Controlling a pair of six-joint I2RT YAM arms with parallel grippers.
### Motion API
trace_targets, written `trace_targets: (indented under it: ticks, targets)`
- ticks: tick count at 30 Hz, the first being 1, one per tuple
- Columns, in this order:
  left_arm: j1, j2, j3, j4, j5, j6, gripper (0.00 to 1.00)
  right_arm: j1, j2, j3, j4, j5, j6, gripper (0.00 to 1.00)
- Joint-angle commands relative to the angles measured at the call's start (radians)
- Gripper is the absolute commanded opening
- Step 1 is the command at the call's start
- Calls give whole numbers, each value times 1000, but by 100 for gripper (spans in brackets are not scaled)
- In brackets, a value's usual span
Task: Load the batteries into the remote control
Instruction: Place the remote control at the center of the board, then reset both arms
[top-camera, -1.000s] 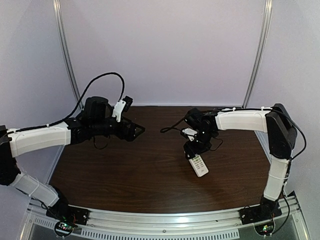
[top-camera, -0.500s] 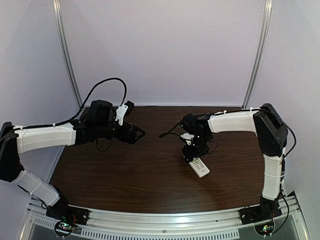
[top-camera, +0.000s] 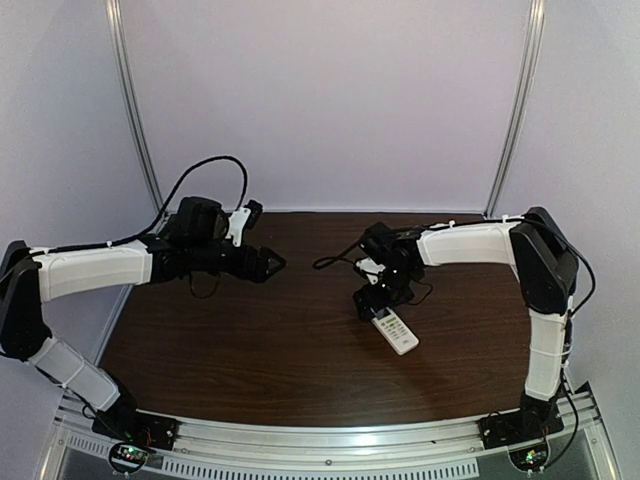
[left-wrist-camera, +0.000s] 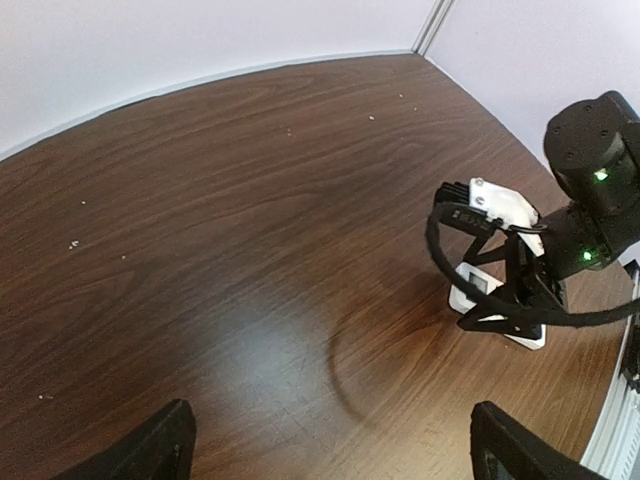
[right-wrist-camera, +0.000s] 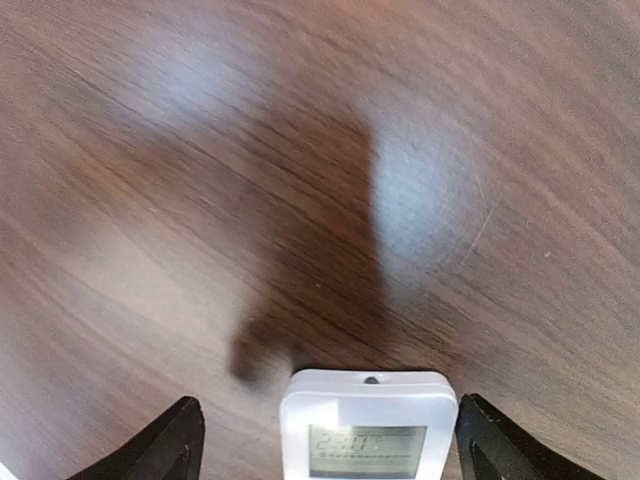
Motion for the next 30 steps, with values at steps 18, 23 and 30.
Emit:
trace_targets:
  ticks: [18,23,30]
  targets:
    - [234,-123,21,-216,-39,-113,97,-299,-784,-578,532,-270,124,100]
    - [234,-195,-153,-166,-33,-144,97,-302,-887,-753,632,-265,184,100]
    - [234,-236,-224,-118,-26,-147,97,-302,-926,-827,692,-265,219,100]
